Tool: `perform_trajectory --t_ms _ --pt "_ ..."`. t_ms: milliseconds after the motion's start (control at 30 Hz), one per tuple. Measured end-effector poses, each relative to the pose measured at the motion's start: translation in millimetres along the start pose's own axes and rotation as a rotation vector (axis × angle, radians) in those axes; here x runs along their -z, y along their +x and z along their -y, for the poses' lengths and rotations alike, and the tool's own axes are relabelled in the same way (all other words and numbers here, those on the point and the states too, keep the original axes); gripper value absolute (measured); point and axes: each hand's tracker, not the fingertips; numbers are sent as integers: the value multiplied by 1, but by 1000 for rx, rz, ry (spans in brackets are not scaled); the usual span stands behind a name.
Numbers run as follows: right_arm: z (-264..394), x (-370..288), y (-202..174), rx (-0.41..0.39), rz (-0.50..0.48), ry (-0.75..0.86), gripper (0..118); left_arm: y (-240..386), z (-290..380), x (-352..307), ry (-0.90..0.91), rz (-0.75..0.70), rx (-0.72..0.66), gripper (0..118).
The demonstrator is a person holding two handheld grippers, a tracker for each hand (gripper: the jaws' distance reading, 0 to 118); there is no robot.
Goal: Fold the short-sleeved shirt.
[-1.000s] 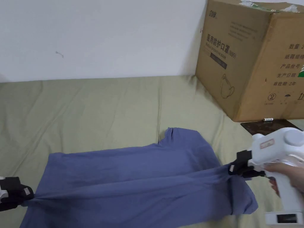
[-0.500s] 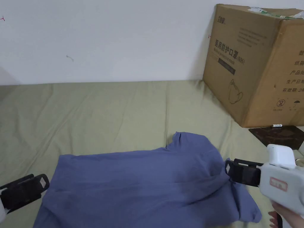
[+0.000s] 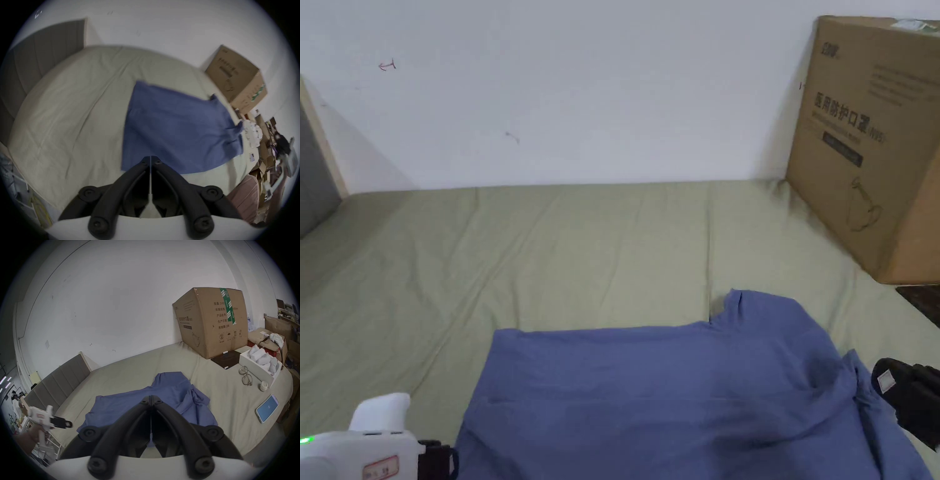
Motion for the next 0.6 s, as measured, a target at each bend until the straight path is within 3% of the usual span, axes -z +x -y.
perform_trajectory --t_ms 33,67,133,267,300,367,467,500,567,600 --pt "-1 3 1 7 -12 -11 0 -8 0 14 -26 -26 5 83" --pt "-1 3 -1 10 -17 -22 0 -14 0 25 -36 -53 16 115" --pt "-1 10 1 6 -30 -52 0 -18 2 49 -65 -135 38 115" --pt "1 20 2 -4 -13 -98 0 -20 -1 83 -79 -144 34 112" --pt "2 24 4 -33 4 -81 0 -17 -1 93 -105 -143 53 116" --pt "3 28 5 -20 15 -100 0 -8 3 109 -137 -227 164 118" --pt "5 31 4 15 6 -106 0 0 11 109 -82 -257 81 118" --pt "5 31 4 15 10 -101 0 6 10 106 -93 -280 108 117" --pt "5 31 5 29 -3 -98 0 21 16 90 -70 -289 129 98" --pt "3 30 7 30 4 -97 0 28 17 79 -49 -280 153 68"
